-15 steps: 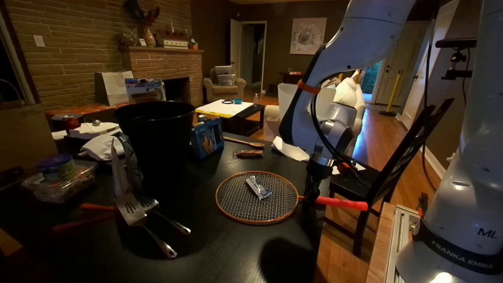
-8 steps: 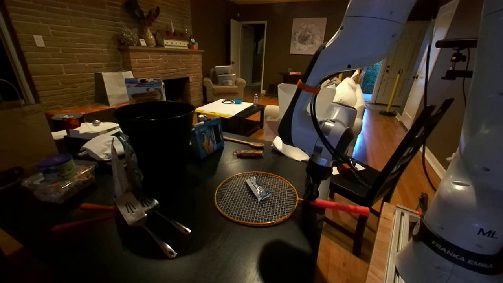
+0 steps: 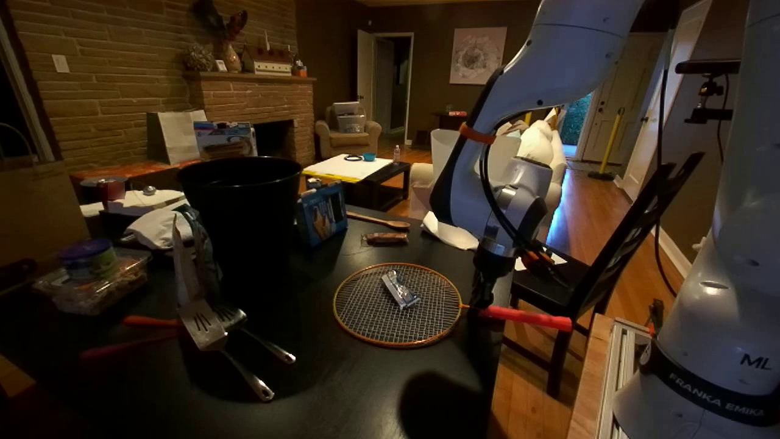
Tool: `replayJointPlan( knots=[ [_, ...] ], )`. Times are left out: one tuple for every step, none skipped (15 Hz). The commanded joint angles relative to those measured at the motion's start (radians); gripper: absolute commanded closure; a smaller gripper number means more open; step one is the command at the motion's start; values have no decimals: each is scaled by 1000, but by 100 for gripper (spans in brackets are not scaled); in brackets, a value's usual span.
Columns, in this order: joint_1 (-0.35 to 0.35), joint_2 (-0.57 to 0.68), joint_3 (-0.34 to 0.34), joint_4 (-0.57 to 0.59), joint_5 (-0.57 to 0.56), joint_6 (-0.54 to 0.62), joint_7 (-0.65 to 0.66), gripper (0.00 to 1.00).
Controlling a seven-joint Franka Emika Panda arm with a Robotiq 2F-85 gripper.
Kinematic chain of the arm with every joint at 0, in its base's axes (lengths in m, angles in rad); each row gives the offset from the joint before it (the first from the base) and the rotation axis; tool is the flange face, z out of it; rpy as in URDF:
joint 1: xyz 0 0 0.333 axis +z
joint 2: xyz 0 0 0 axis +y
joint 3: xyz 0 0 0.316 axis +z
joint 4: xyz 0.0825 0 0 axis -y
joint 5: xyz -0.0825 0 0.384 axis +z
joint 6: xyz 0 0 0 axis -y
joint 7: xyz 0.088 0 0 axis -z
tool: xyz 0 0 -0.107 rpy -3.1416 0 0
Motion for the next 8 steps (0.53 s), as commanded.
replayJointPlan(
  knots=[
    [2,7,-1,0,28,4,-1,96],
    [0,3,-1,0,30,-4,2,96],
    [-1,3,-1,0,32,-10,5,96],
    [-2,5,-3,0,31,-21,7,96],
    [-3,-2,-2,0,33,-30,5,96],
    [-4,-9,-2,0,35,-31,1,96],
    [-6,-17,-2,0,36,-39,-1,96],
    [-8,-27,-1,1,38,-45,-2,96]
  ],
)
